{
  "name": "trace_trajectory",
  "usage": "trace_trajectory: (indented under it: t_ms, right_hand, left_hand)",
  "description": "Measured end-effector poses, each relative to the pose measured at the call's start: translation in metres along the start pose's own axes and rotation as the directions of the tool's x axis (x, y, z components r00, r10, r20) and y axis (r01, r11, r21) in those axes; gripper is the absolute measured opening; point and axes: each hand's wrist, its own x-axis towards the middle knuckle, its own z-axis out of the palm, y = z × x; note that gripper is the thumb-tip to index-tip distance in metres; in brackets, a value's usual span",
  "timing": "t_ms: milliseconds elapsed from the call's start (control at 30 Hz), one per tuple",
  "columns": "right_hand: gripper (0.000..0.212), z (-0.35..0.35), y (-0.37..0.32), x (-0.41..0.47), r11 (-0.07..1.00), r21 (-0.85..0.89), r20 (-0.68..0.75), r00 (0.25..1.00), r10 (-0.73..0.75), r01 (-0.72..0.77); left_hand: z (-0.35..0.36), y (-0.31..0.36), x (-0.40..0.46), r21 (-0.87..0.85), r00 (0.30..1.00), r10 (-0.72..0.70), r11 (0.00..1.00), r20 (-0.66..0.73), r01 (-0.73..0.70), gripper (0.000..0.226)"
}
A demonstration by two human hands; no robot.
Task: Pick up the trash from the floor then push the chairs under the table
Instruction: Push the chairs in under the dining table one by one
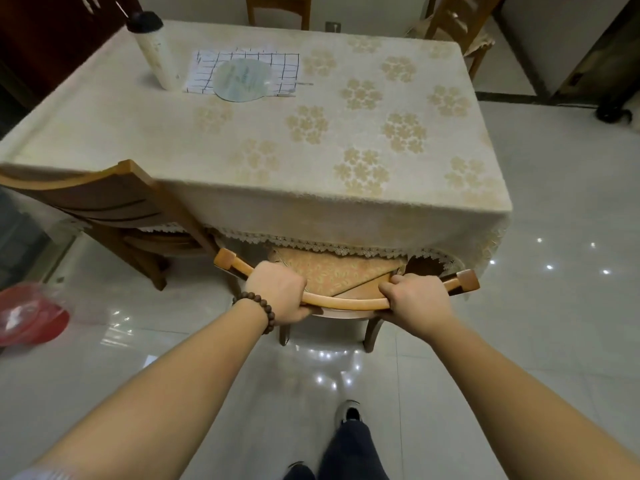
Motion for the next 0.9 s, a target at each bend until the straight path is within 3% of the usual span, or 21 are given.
trace_trajectory:
  t_ms: [567, 900]
  right_hand:
    - [0.029, -0.022, 0.066, 0.135, 1.0, -0.01, 0.029, 1.0, 0.005, -0.005]
    - [0.029, -0.021, 0.076, 0.162, 1.0, -0.002, -0.019, 1.0, -0.005, 0.004]
  left_hand:
    - [-0.025, -0.074, 0.126, 0.014, 0.996, -0.053, 0.999, 0.066, 0.052, 0.054]
    - [-0.021, -0.097, 0.151, 0.042, 1.0, -0.023, 0.999, 0.02, 0.022, 0.052]
